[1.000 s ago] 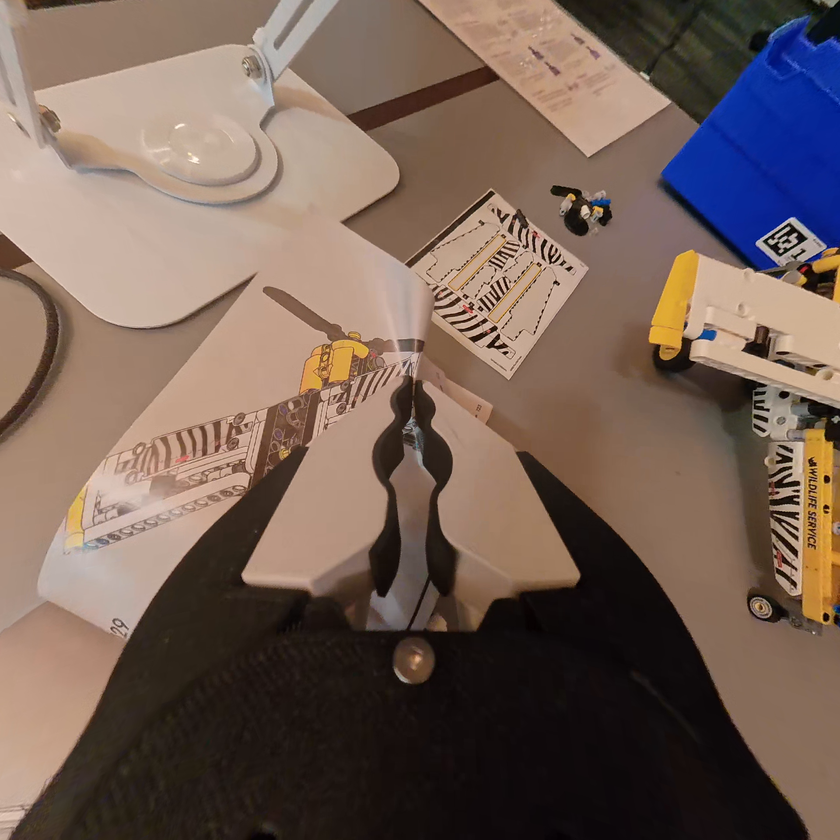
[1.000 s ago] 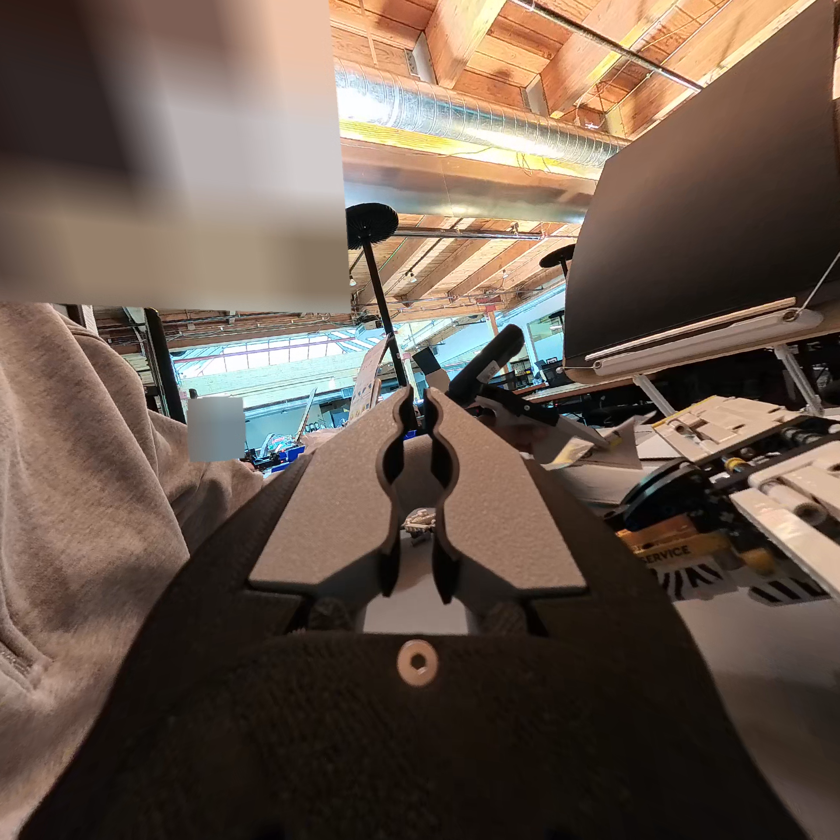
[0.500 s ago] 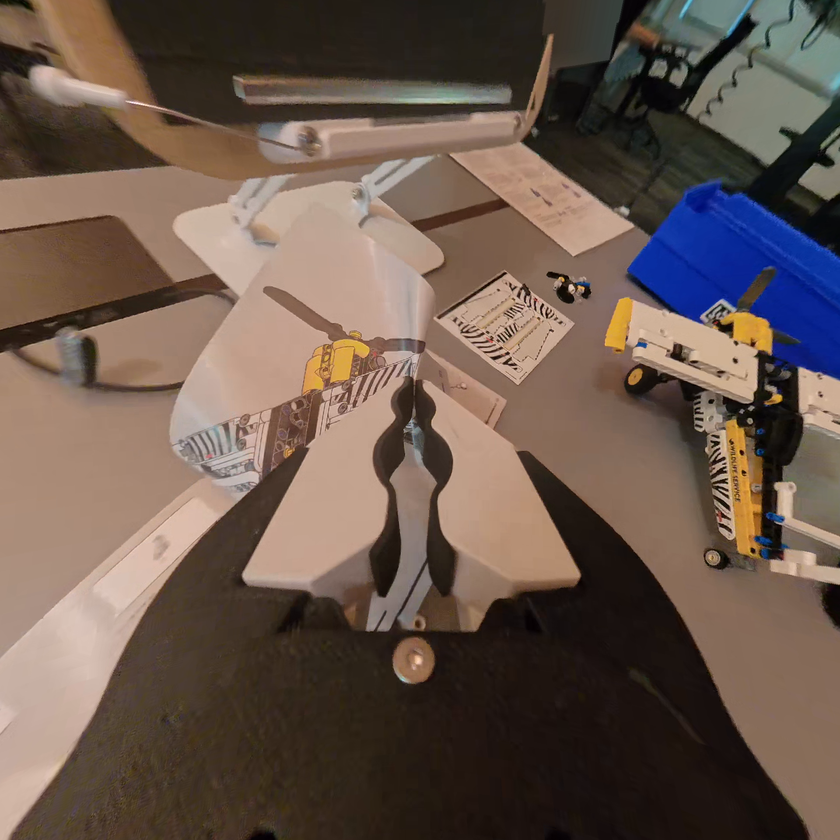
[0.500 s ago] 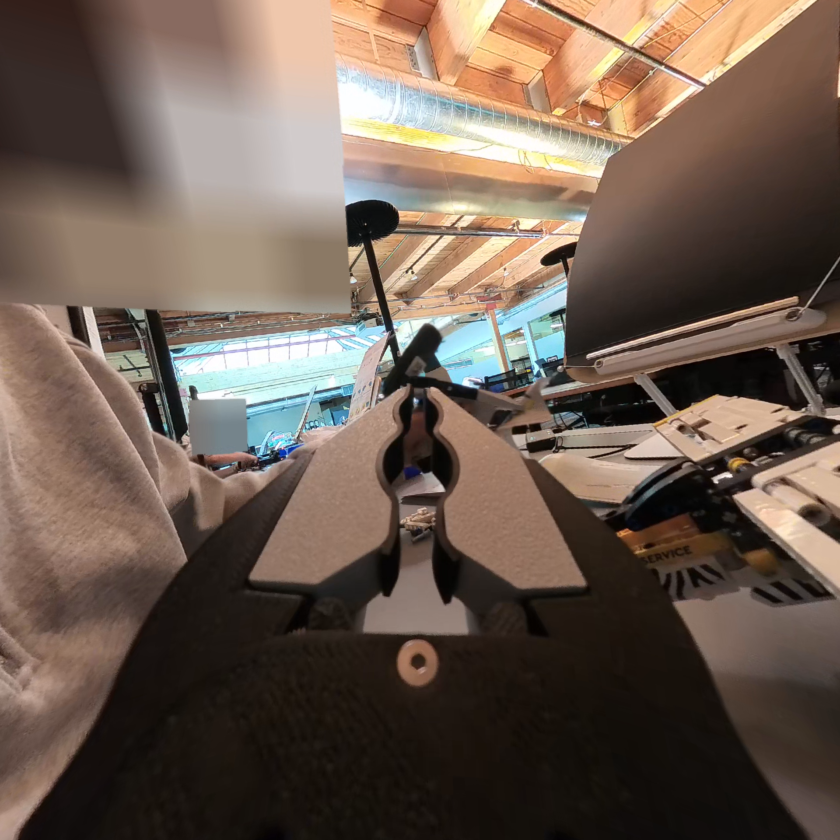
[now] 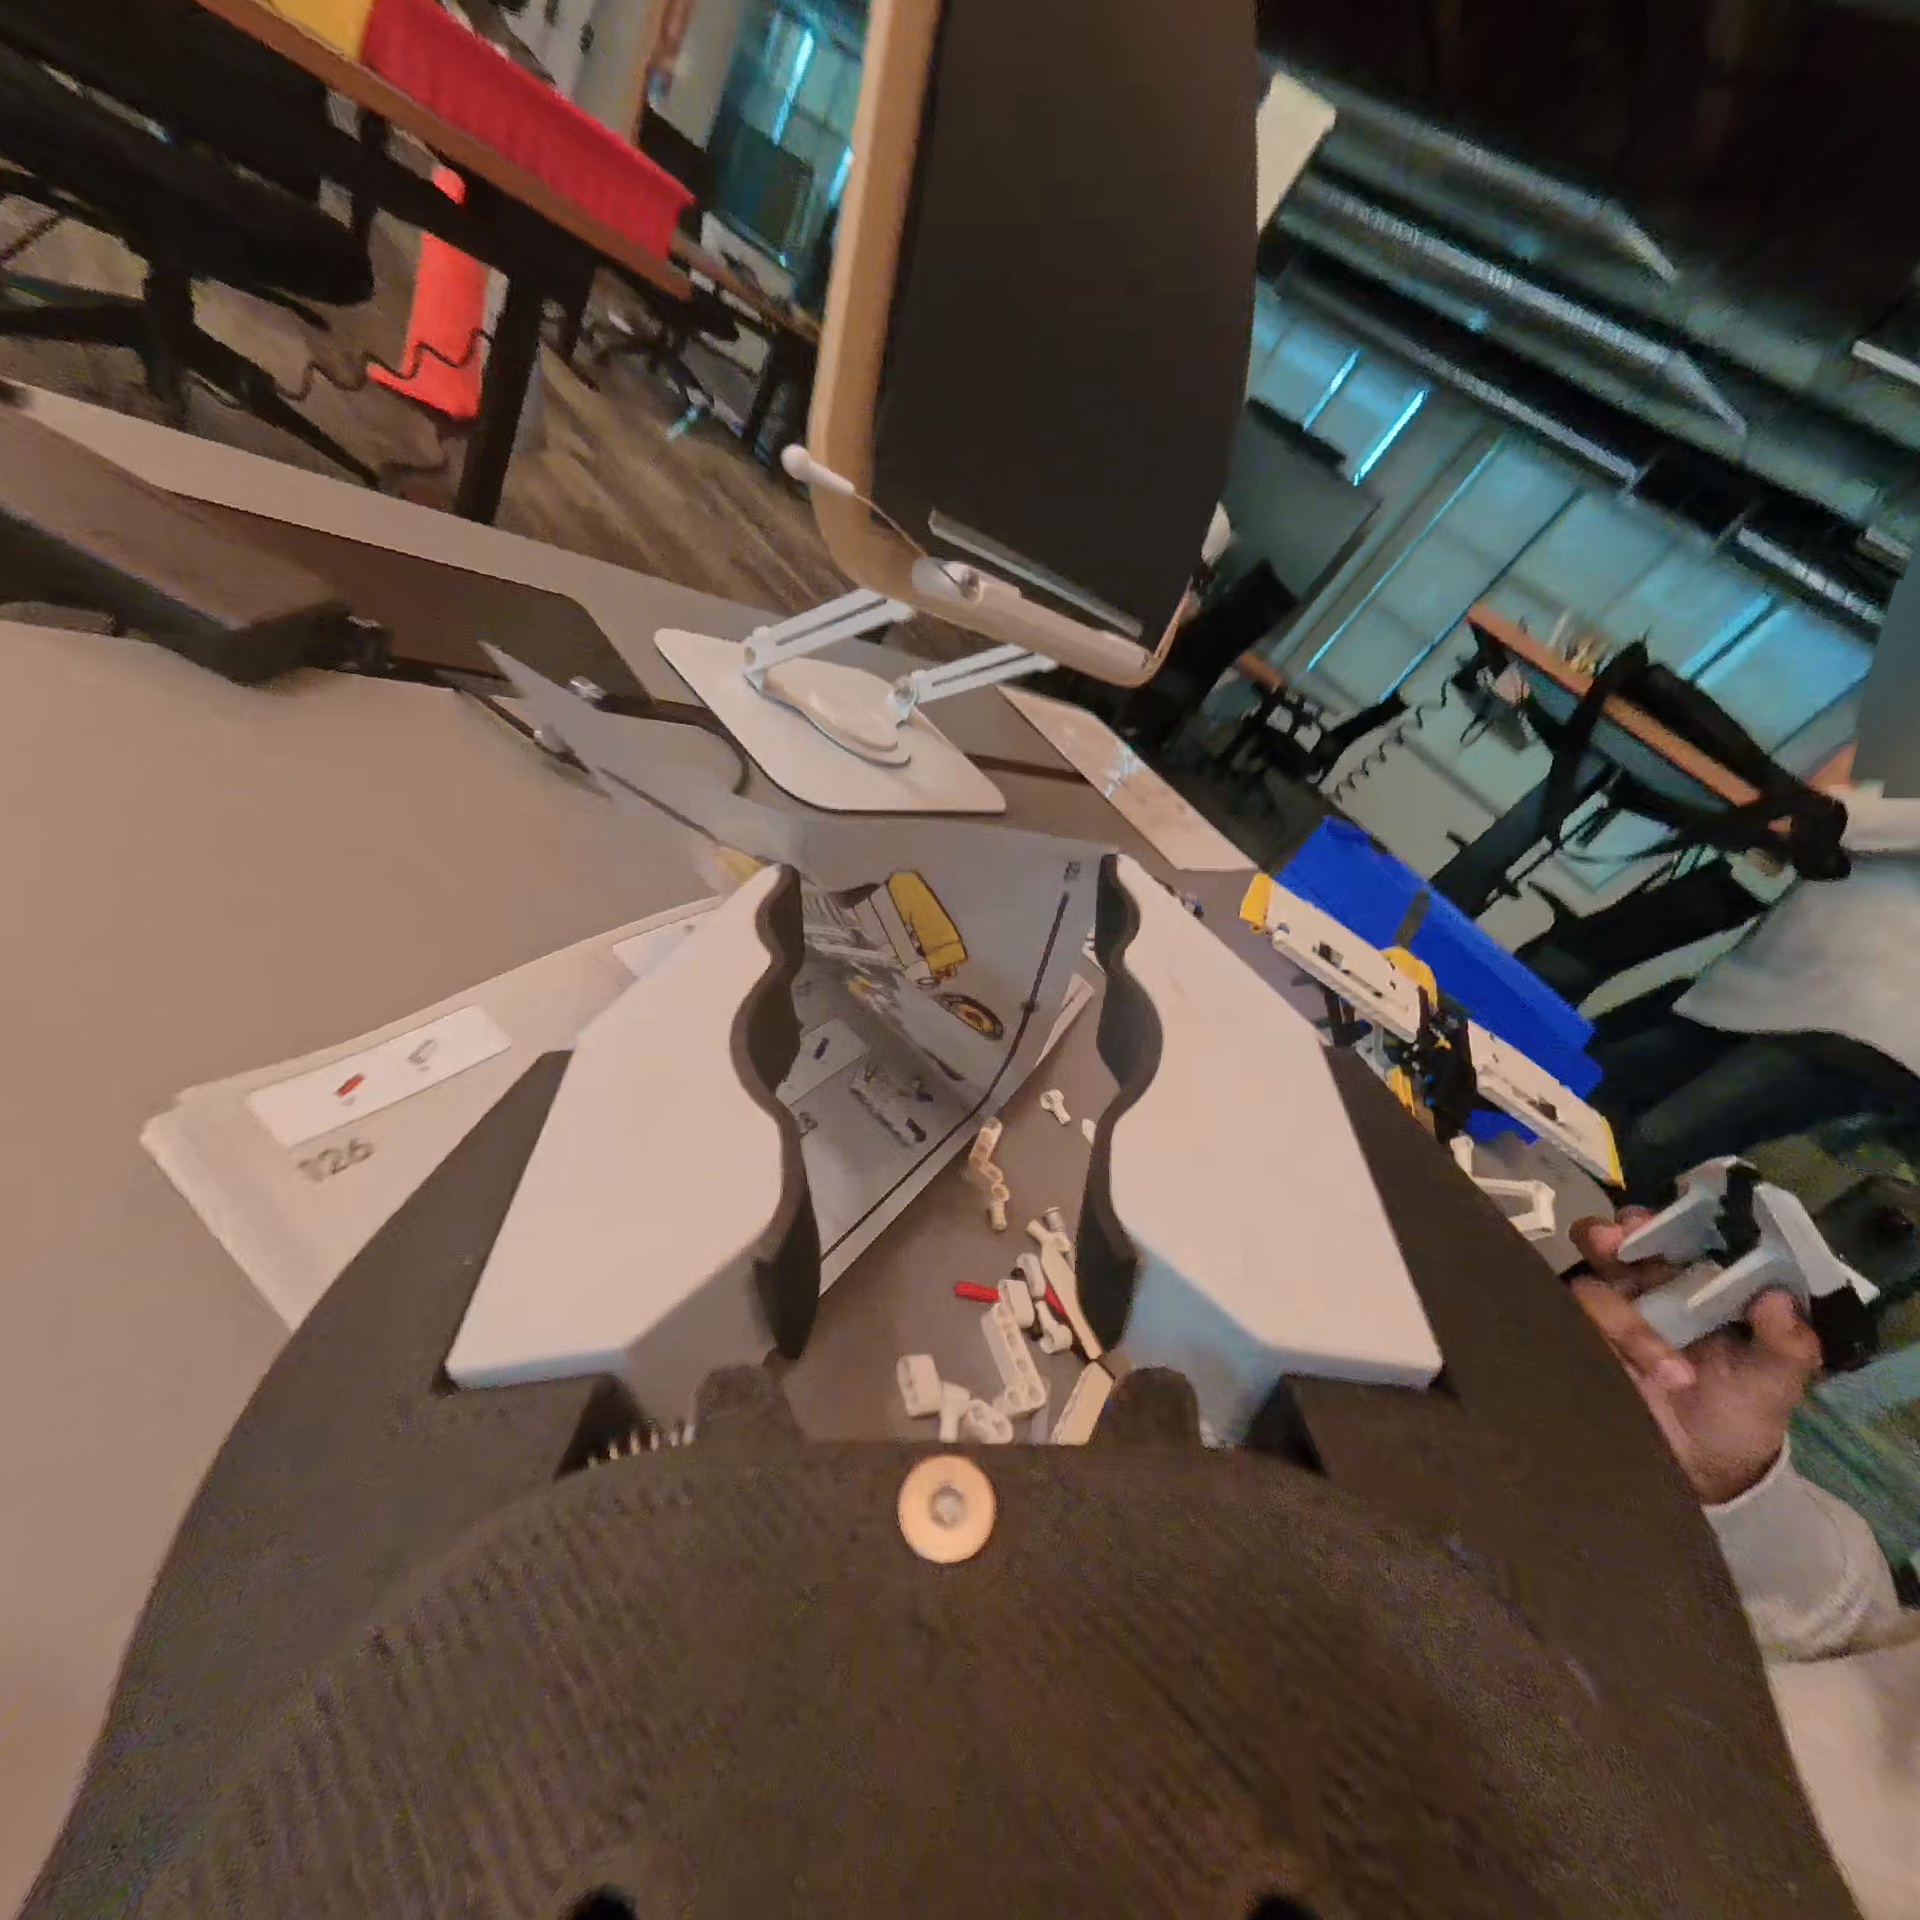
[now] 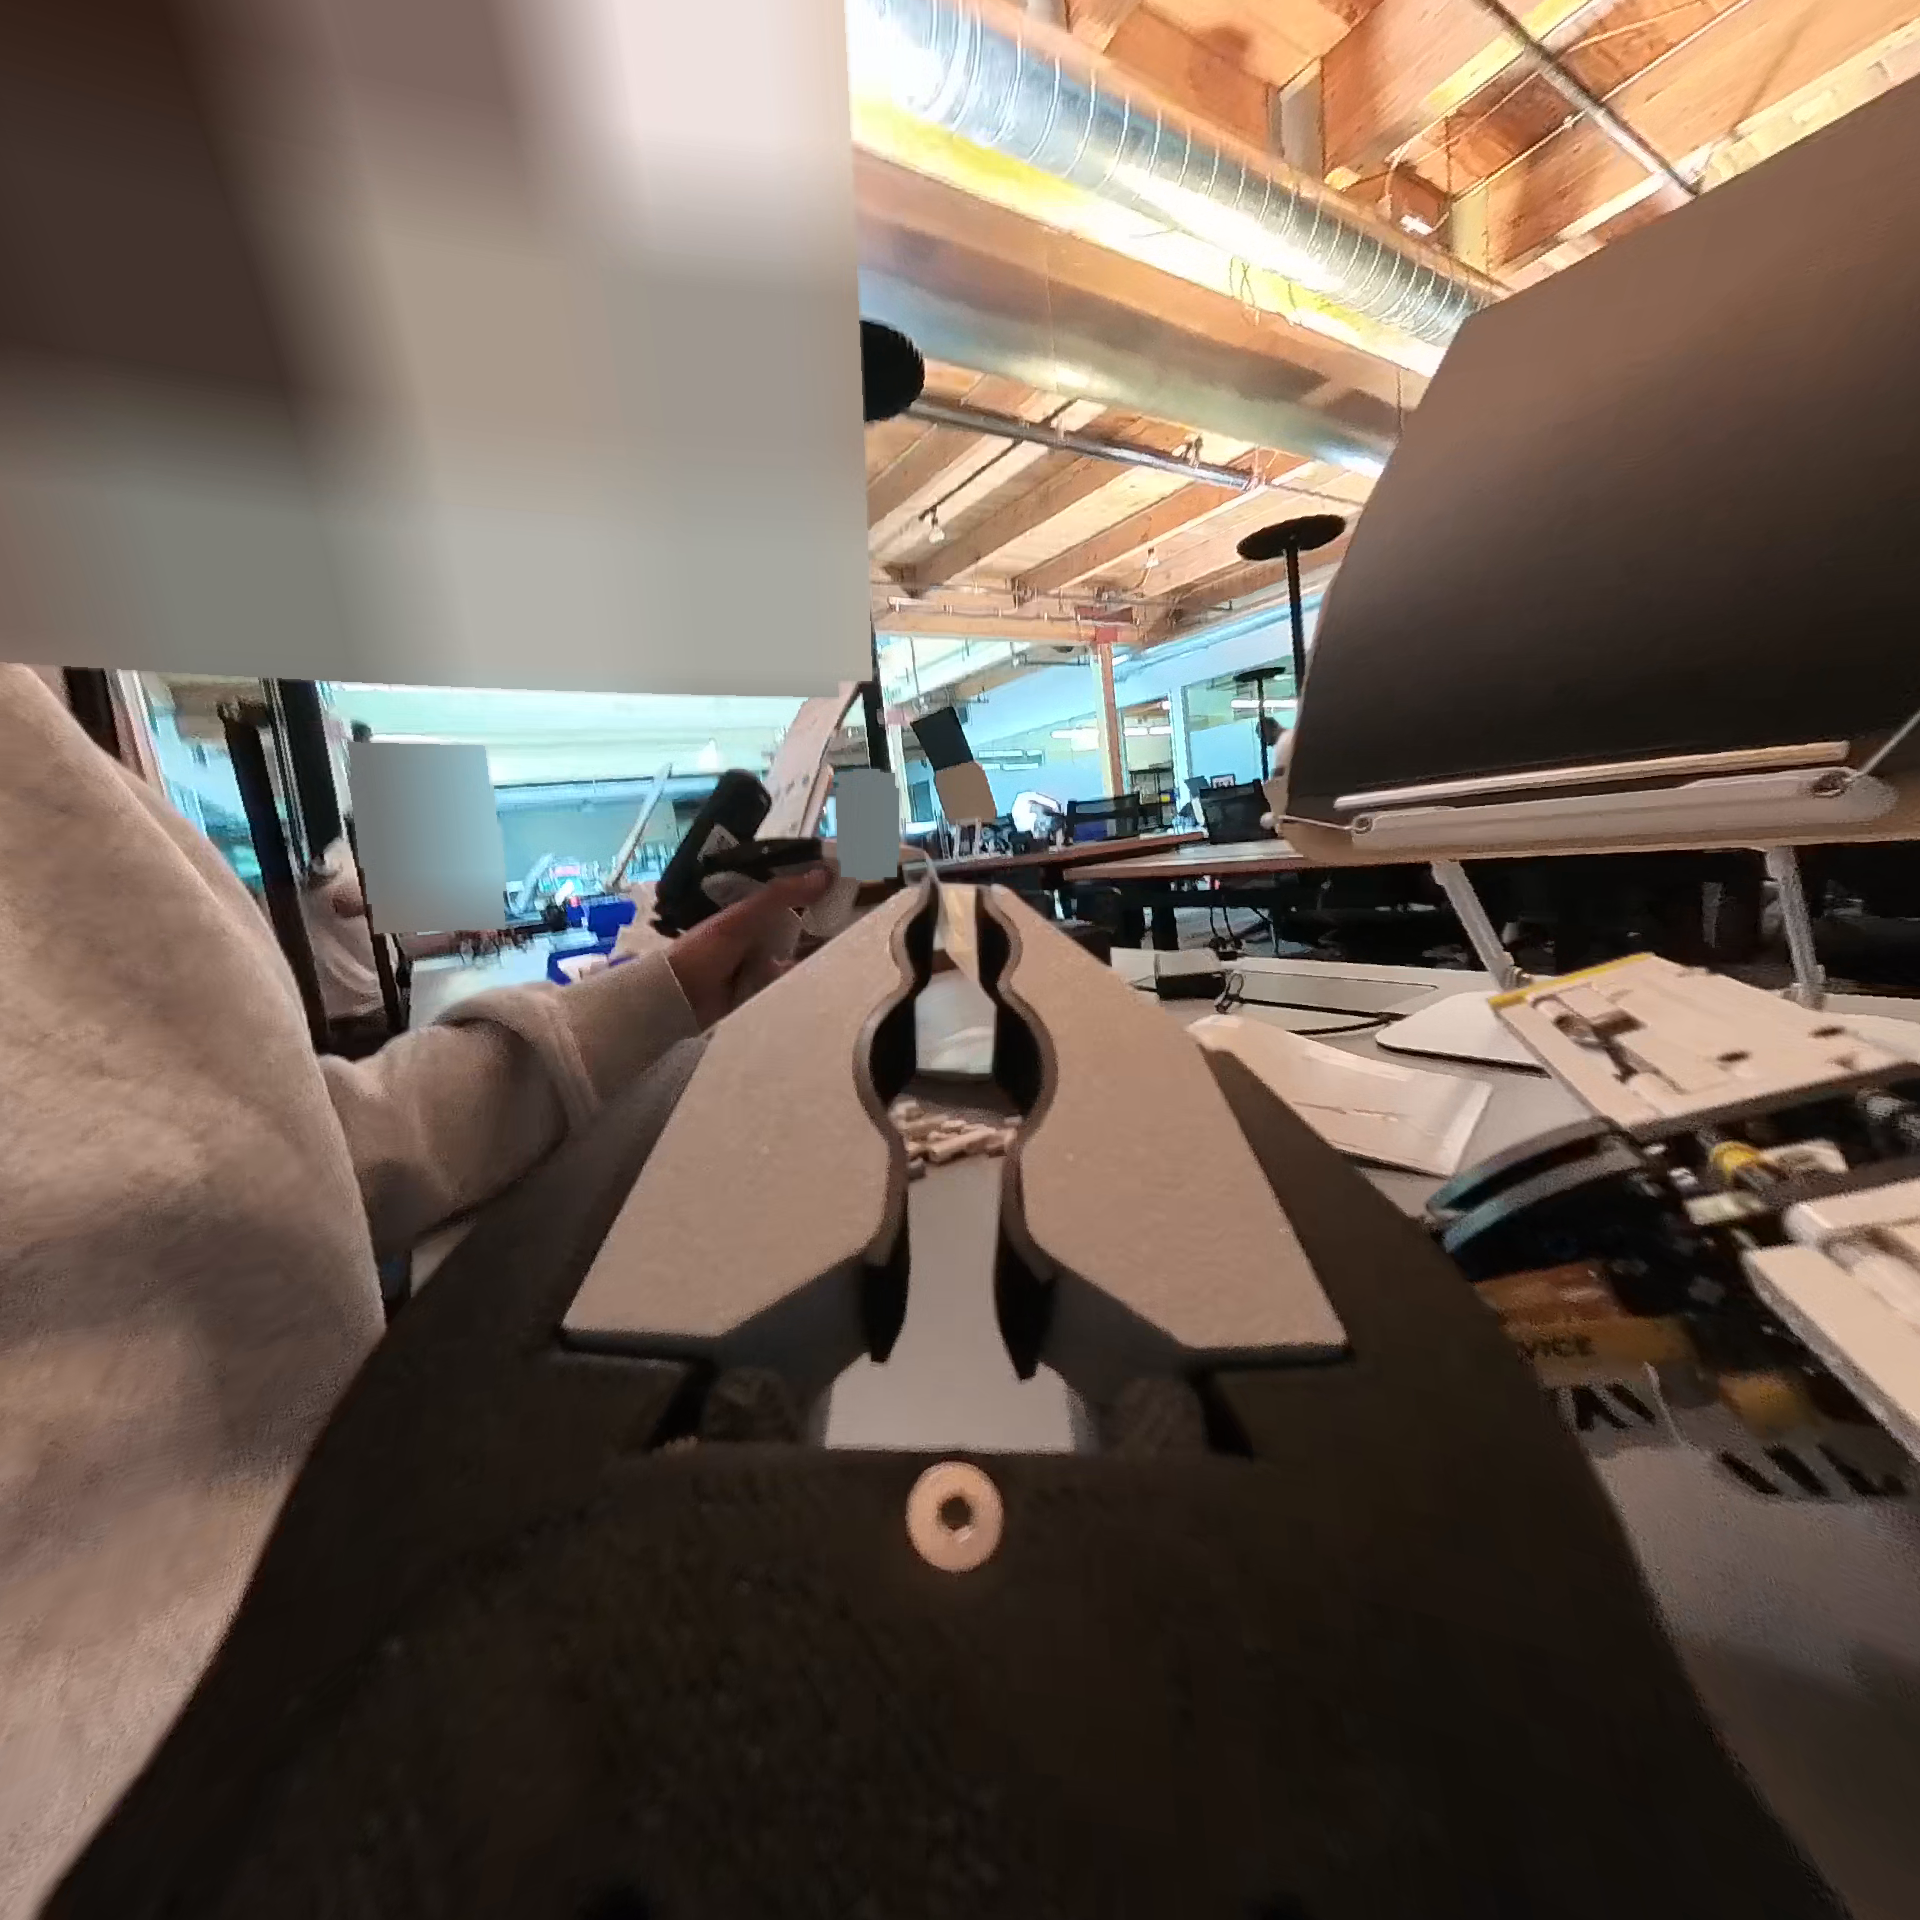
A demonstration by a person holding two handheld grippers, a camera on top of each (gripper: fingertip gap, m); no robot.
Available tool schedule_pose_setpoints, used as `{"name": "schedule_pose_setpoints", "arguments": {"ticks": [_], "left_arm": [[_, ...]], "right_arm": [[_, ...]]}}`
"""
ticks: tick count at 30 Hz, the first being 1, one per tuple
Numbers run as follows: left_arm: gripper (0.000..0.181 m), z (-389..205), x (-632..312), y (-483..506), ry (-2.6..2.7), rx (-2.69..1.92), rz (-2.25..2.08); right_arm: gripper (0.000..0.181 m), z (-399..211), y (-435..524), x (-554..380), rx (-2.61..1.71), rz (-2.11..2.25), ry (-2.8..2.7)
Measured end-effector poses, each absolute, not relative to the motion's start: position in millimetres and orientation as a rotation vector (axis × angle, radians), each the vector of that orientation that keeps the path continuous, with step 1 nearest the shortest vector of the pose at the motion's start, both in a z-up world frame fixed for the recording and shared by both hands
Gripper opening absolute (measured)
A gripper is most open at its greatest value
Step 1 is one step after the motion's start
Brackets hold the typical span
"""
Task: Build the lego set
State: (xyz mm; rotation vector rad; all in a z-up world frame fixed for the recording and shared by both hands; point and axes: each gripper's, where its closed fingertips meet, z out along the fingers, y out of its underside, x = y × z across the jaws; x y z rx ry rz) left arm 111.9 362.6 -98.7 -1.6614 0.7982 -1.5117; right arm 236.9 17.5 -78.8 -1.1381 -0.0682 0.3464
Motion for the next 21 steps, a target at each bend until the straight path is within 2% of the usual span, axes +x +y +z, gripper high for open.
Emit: {"name": "schedule_pose_setpoints", "arguments": {"ticks": [4, 8, 14, 21], "left_arm": [[0.059, -107, 87, 374, 0.696, -1.639, -1.522], [0.059, -104, 70, 384, 0.634, -1.610, -1.480], [0.053, -84, 46, 395, 0.547, -1.463, -1.348], [0.048, -95, 58, 388, 0.618, -1.505, -1.347]], "right_arm": [[0.002, -77, 23, 222, -1.150, 0.284, -0.126], [0.000, -56, 33, 183, -1.035, 0.505, -0.171], [0.016, -76, 84, 104, -1.215, 0.616, -0.424], [0.029, -95, 101, 90, -1.299, 0.750, -0.382]]}}
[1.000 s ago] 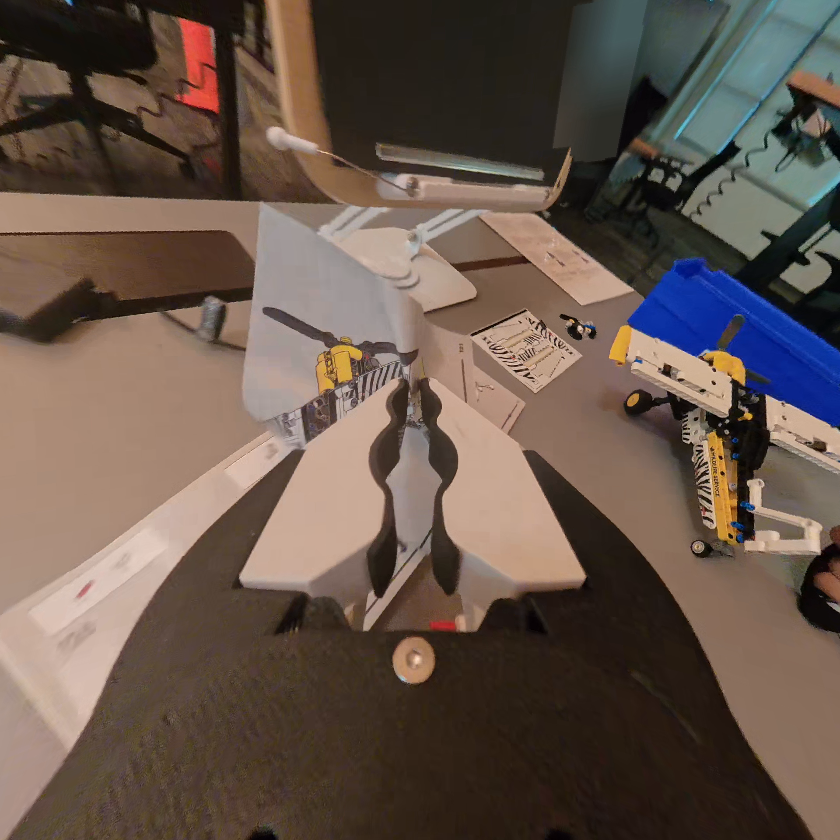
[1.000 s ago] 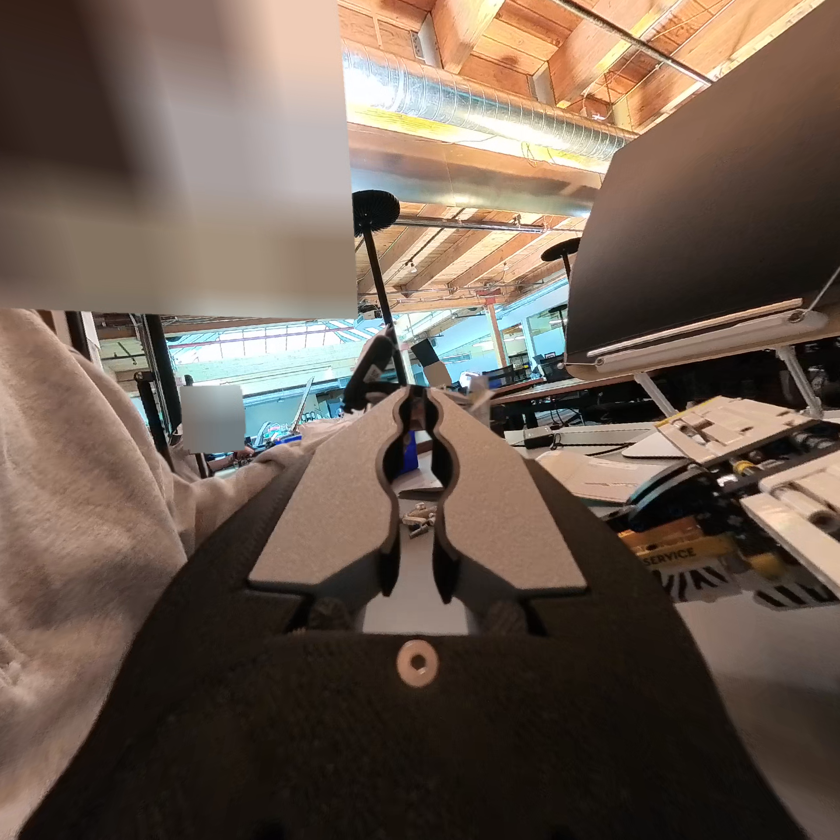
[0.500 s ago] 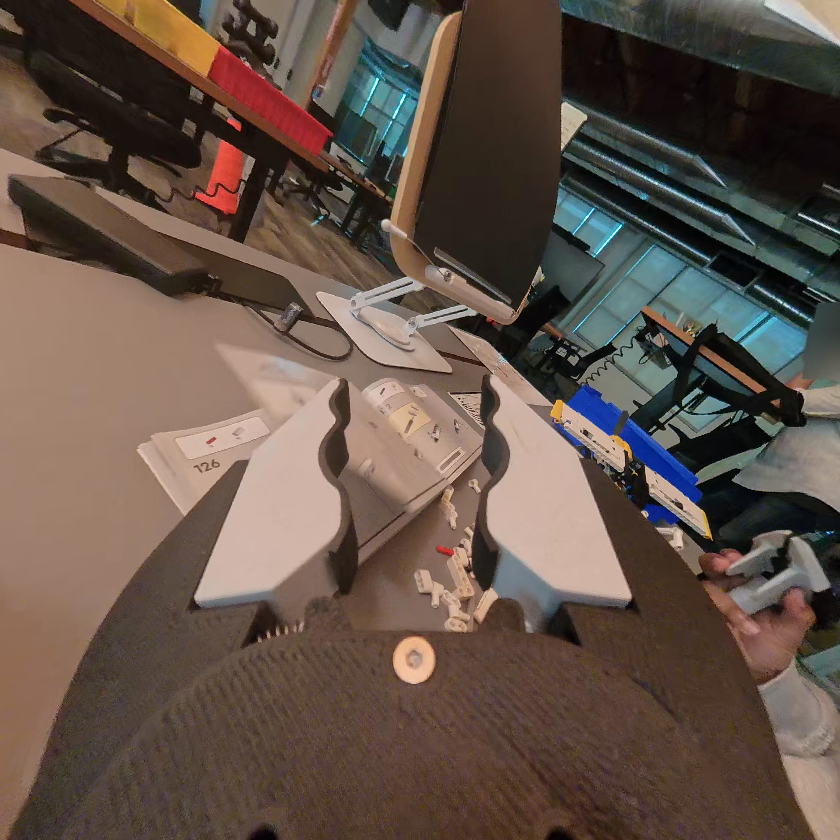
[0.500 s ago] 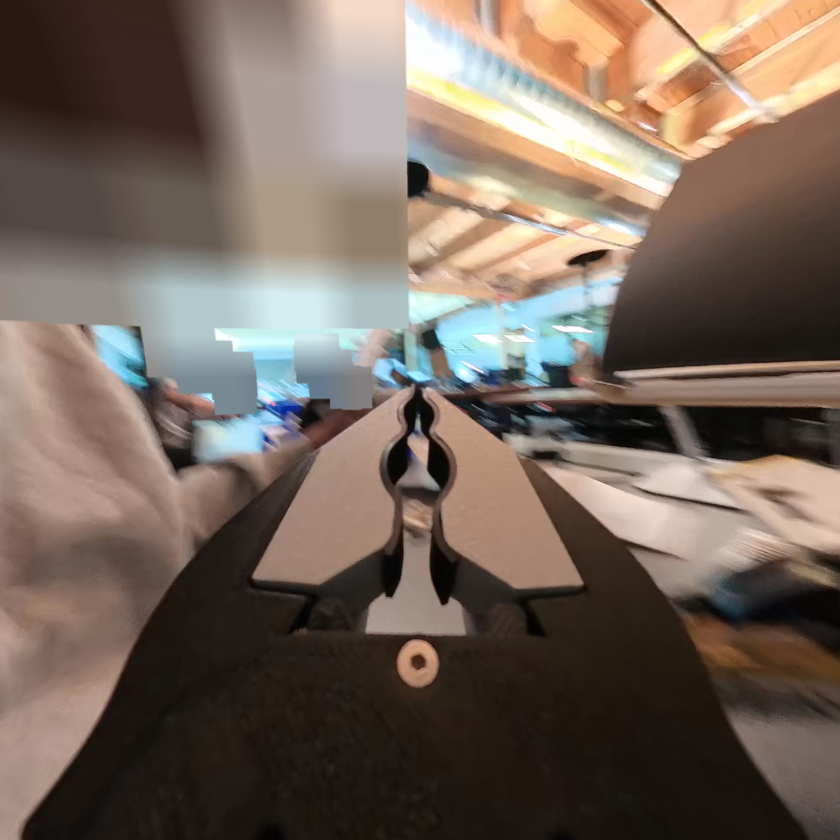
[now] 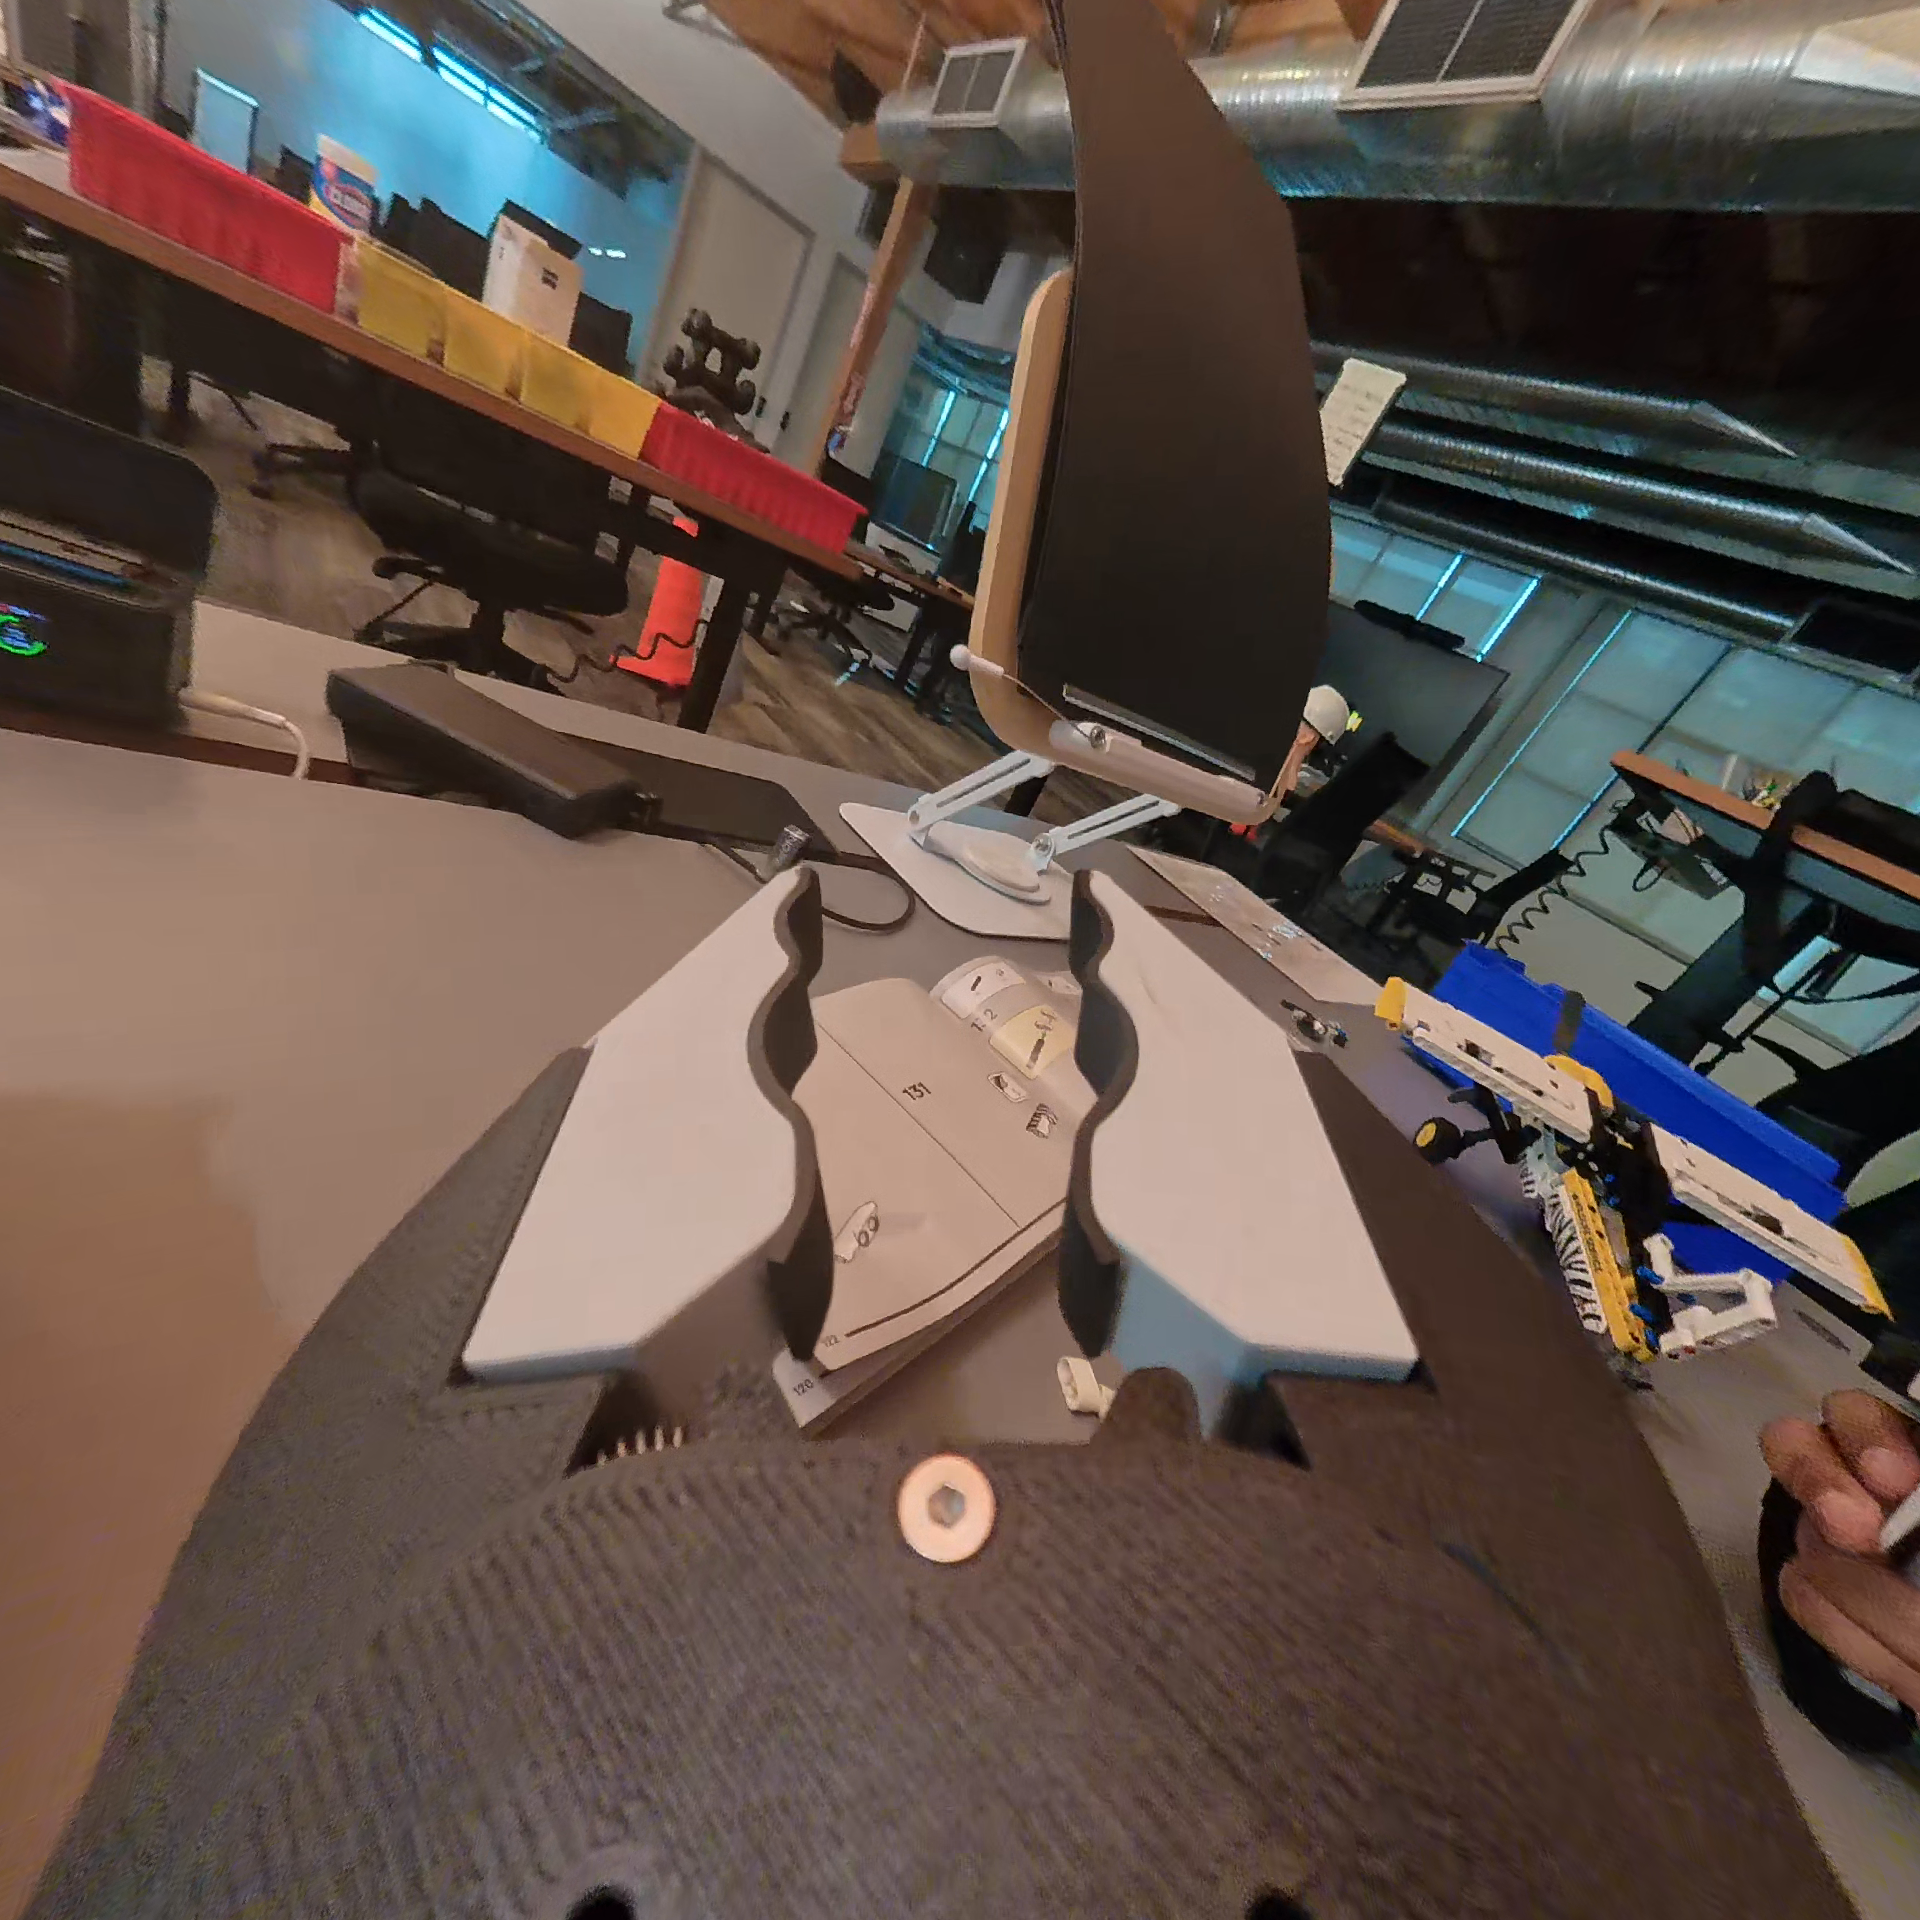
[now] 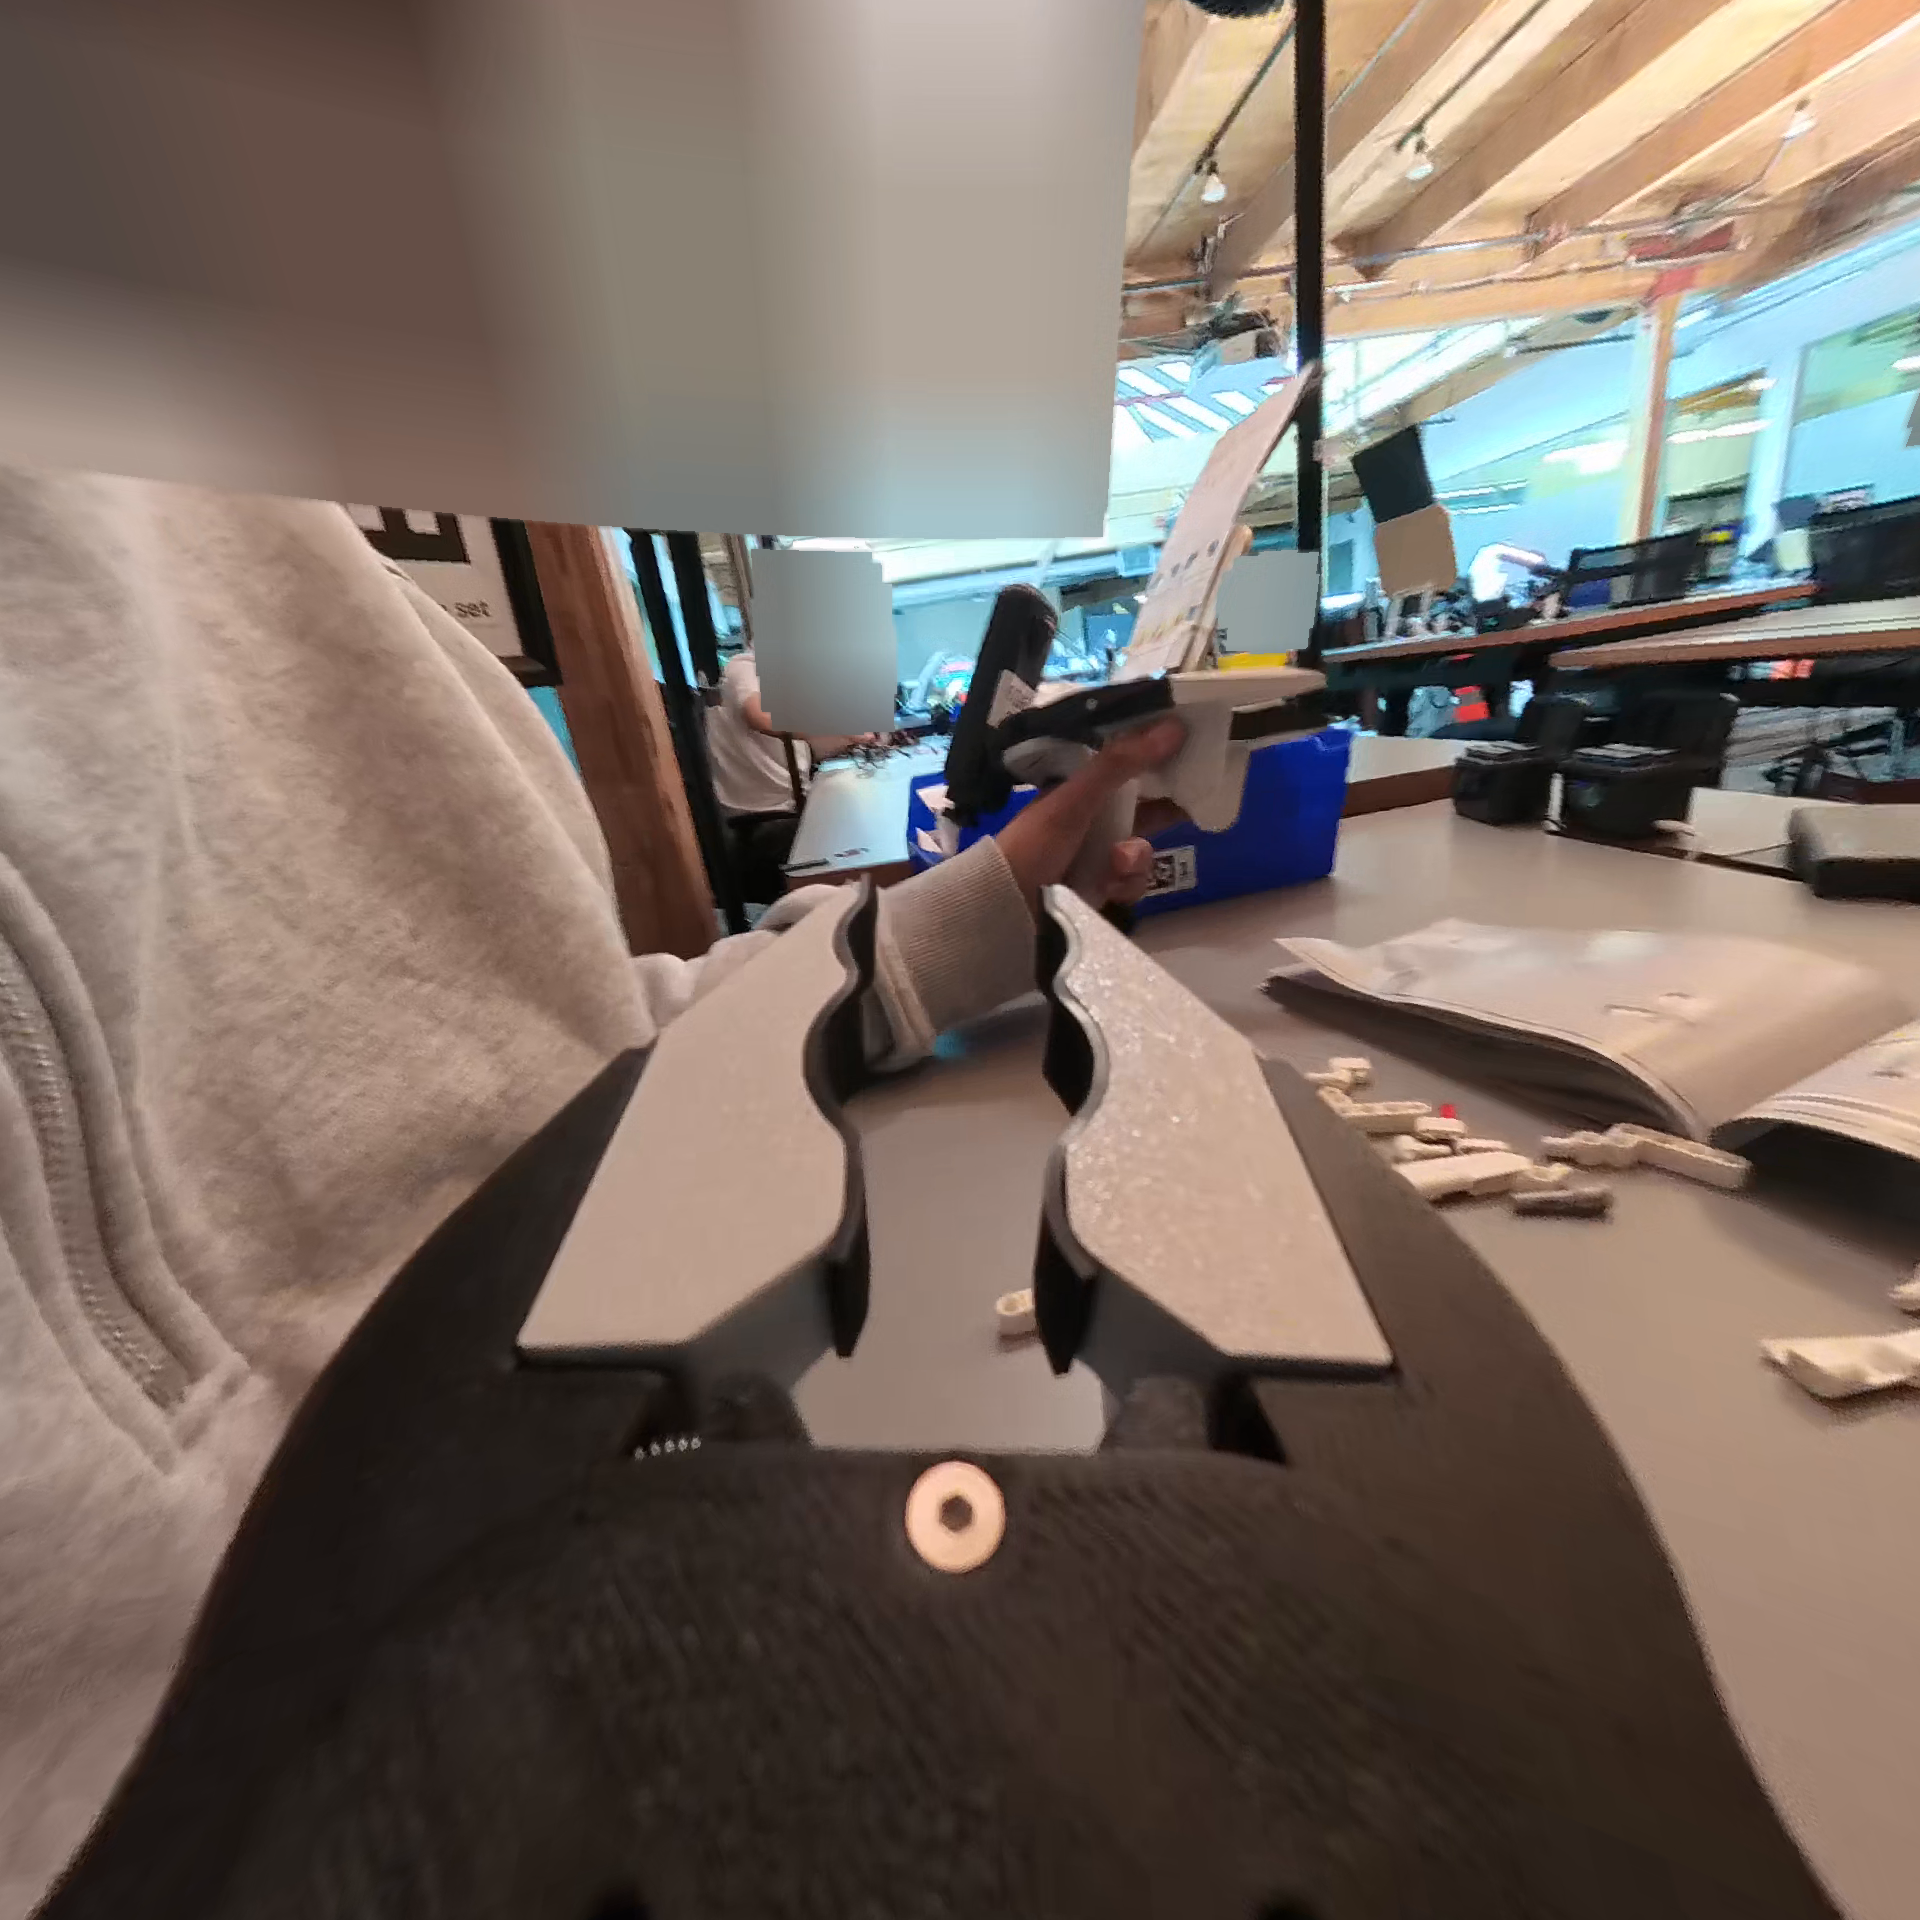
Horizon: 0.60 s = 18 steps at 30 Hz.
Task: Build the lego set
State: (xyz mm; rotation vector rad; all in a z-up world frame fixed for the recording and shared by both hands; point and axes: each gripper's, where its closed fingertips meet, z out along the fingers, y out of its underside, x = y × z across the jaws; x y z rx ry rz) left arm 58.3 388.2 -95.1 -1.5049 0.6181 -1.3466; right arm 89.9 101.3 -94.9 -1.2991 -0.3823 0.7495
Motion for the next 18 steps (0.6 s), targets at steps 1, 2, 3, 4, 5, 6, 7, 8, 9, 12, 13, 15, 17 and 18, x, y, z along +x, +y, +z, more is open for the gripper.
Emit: {"name": "schedule_pose_setpoints", "arguments": {"ticks": [1, 2, 3, 4, 5, 6, 7, 8, 9, 12, 13, 15, 17, 18], "left_arm": [[0.047, -97, 61, 386, 0.635, -1.512, -1.347], [0.045, -100, 64, 384, 0.658, -1.523, -1.343], [0.045, -103, 67, 383, 0.683, -1.537, -1.332], [0.045, -105, 70, 381, 0.709, -1.548, -1.313], [0.044, -108, 73, 379, 0.737, -1.557, -1.285], [0.043, -111, 75, 378, 0.764, -1.565, -1.249], [0.043, -113, 77, 378, 0.790, -1.571, -1.210], [0.042, -116, 79, 377, 0.814, -1.578, -1.171], [0.040, -119, 81, 377, 0.836, -1.584, -1.138], [0.034, -126, 84, 377, 0.873, -1.609, -1.074], [0.033, -128, 85, 377, 0.880, -1.617, -1.064], [0.029, -130, 85, 378, 0.884, -1.629, -1.053], [0.026, -132, 85, 378, 0.888, -1.637, -1.048], [0.021, -135, 86, 377, 0.901, -1.646, -1.050]], "right_arm": [[0.029, -93, 100, 91, -1.287, 0.762, -0.376], [0.029, -92, 97, 91, -1.274, 0.775, -0.367], [0.029, -91, 95, 92, -1.265, 0.793, -0.360], [0.029, -91, 93, 91, -1.260, 0.811, -0.355], [0.030, -91, 91, 91, -1.258, 0.824, -0.354], [0.030, -91, 89, 90, -1.257, 0.832, -0.357], [0.030, -92, 88, 89, -1.257, 0.833, -0.361], [0.030, -92, 87, 88, -1.255, 0.830, -0.364], [0.030, -91, 87, 88, -1.253, 0.826, -0.366], [0.030, -91, 85, 88, -1.248, 0.832, -0.361], [0.030, -91, 85, 89, -1.247, 0.836, -0.358], [0.030, -91, 85, 89, -1.247, 0.837, -0.354], [0.030, -91, 85, 88, -1.251, 0.835, -0.356], [0.030, -92, 85, 88, -1.253, 0.833, -0.358]]}}
